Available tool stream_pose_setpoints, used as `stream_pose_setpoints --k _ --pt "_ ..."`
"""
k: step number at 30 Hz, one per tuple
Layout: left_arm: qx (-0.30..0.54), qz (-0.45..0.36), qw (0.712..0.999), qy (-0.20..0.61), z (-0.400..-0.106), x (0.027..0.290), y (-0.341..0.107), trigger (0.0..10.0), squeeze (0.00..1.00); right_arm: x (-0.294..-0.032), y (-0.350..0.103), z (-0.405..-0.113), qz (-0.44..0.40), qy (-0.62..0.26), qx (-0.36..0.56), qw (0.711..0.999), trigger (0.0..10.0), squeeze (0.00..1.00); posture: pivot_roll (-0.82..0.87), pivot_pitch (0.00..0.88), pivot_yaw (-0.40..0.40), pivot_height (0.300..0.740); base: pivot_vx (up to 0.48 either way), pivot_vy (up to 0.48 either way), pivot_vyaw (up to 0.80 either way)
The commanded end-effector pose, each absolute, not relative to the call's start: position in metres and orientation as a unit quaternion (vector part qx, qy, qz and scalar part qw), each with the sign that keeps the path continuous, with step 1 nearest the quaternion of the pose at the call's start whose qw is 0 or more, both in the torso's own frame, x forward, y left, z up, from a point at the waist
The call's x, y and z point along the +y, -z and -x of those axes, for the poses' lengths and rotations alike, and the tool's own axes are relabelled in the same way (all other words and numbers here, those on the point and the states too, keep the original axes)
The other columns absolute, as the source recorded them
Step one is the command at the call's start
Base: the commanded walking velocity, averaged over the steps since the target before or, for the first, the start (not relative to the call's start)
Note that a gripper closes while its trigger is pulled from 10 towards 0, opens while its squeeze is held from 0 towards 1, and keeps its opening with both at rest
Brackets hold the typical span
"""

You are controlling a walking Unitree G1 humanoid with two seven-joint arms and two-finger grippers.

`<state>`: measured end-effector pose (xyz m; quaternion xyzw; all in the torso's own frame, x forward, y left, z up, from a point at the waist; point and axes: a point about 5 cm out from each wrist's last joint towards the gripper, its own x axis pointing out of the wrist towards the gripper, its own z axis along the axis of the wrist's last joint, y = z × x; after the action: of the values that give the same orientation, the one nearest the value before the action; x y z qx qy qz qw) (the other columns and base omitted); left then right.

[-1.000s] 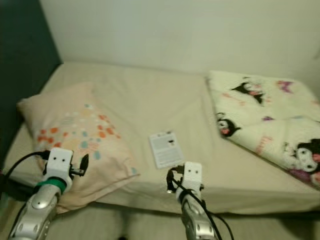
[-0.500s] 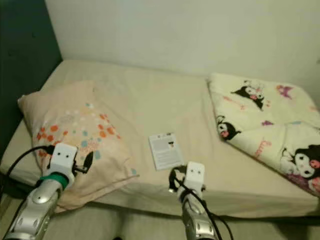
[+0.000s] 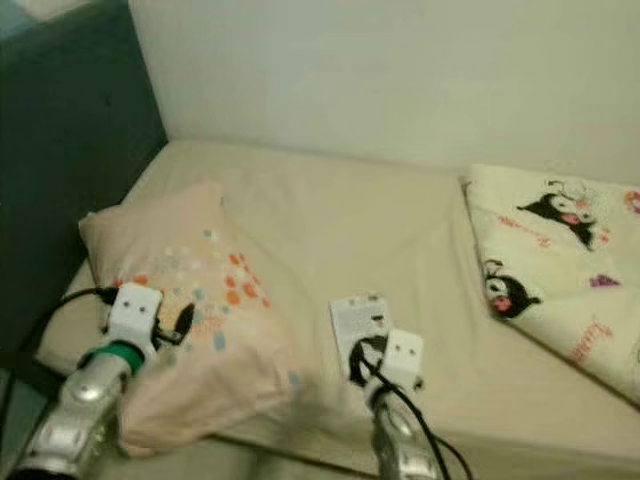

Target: Clean up the room

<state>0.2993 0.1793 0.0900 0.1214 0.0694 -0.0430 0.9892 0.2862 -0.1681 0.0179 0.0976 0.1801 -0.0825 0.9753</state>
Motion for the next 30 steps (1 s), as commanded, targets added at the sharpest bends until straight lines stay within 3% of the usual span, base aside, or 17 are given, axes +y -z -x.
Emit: stream_pose_setpoints --k 1,30 --pt "0.083 -0.12 0.989 0.038 -0.2961 0.1847 -0.0855 10.0 0.0 -0.1627 -0.0136 -0.2842 -0.104 0.081 0.189 0.973 10.0 0.0 0.15 0.0 0.018 0.74 0.285 0.0 0.0" --pt "0.094 -0.129 0.987 0.036 -0.2969 0.1851 -0.0835 10.0 0.0 -0.165 -0.0106 -0.2832 -0.115 0.095 0.192 0.97 10.0 0.0 0.16 0.0 0.019 0.74 0.0 0.0 0.0"
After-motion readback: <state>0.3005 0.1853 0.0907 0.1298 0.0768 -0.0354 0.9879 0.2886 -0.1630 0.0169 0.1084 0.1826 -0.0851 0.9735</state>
